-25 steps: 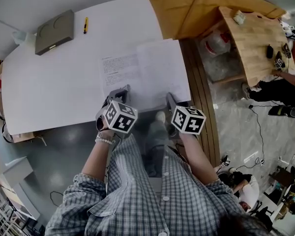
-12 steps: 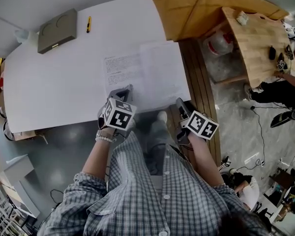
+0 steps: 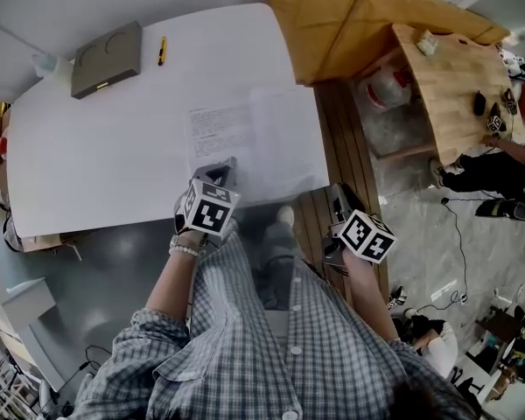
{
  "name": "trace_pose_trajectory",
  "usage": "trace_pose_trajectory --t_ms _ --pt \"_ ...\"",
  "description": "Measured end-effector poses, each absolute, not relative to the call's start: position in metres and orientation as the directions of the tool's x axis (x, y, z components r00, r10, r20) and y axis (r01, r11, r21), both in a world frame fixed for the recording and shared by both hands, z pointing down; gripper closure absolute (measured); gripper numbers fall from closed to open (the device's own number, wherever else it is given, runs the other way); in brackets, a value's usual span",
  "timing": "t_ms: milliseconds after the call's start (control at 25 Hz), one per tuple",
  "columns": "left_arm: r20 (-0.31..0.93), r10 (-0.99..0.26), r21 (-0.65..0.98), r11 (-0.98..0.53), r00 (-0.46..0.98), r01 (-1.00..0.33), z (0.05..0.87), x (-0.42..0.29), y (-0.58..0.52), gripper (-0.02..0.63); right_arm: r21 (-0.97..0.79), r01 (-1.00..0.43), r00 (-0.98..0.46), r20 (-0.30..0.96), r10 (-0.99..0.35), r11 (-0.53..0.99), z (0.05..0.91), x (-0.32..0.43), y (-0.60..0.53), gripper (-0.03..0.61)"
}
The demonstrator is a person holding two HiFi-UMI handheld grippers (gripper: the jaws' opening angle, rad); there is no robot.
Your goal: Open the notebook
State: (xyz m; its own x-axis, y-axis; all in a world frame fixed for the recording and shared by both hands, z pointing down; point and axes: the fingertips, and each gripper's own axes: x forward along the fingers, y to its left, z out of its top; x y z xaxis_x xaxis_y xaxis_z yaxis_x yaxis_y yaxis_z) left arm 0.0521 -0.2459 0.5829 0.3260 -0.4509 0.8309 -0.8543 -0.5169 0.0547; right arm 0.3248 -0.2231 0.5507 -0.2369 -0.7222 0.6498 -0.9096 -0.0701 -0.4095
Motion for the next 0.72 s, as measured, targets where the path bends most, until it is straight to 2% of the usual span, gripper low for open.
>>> trace_pose_trajectory --t_ms 40,160,440,720 --pt "0.823 -0.460 0.059 -0.515 0.334 -0.855 0.579 0.051 -0.246 0.606 -0.391 -0.919 -0.235 0.633 -0.738 -0.043 0.542 0.322 -0.227 0.515" --pt "0.795 -0.496 0.056 -0.513 0.349 -0.857 0.565 0.046 -0.246 0.606 -0.334 -0.941 -0.247 0.573 -0.781 0.052 0.515 0.311 -0.242 0.545" --pt "0.736 -0.577 0.051 -0.475 0.355 -0.878 0.525 0.025 -0.249 0.606 -0.243 -0.938 -0.335 0.450 -0.828 0.247 0.457 0.277 -0.266 0.549" --pt "0.594 -0.700 0.096 -0.427 0.396 -0.899 0.461 0.006 -0.257 0.606 -0.181 -0.905 -0.425 0.347 -0.836 0.386 0.407 0.245 -0.276 0.553"
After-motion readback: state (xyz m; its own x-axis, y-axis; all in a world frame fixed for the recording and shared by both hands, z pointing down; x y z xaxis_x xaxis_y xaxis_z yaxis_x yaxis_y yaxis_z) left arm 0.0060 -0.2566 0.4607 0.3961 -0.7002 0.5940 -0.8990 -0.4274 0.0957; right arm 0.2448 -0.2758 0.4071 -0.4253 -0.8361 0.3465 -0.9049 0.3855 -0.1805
